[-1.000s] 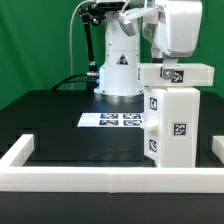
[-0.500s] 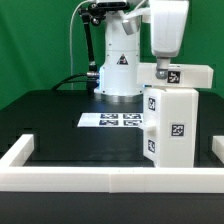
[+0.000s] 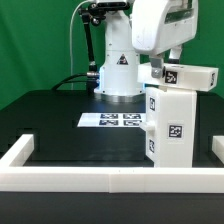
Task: Assemble cabinet
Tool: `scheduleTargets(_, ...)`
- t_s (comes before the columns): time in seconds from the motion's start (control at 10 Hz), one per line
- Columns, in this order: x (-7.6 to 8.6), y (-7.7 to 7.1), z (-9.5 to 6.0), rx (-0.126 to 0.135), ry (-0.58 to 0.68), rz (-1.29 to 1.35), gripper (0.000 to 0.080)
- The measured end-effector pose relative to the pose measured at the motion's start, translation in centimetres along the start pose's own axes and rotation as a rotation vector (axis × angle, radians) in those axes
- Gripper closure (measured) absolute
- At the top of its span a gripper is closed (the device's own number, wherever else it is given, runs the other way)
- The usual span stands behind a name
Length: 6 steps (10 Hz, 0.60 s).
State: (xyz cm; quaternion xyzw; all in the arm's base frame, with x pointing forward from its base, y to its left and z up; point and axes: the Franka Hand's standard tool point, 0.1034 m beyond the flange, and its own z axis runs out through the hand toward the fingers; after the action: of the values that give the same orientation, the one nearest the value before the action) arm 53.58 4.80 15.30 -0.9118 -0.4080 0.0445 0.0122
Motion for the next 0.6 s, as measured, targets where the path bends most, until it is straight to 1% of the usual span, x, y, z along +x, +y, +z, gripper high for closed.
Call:
scheduleTargets(0.3, 0.20, -0.22, 0.01, 0.000, 0.000, 0.277, 0.0235)
scheduleTargets(0.4, 0.33, -0.36, 0.00, 0.000, 0.000, 0.327, 0.0235)
scheduleTargets(0.6, 0.61, -0.64, 0.00, 0.000, 0.000, 0.533, 0.0235)
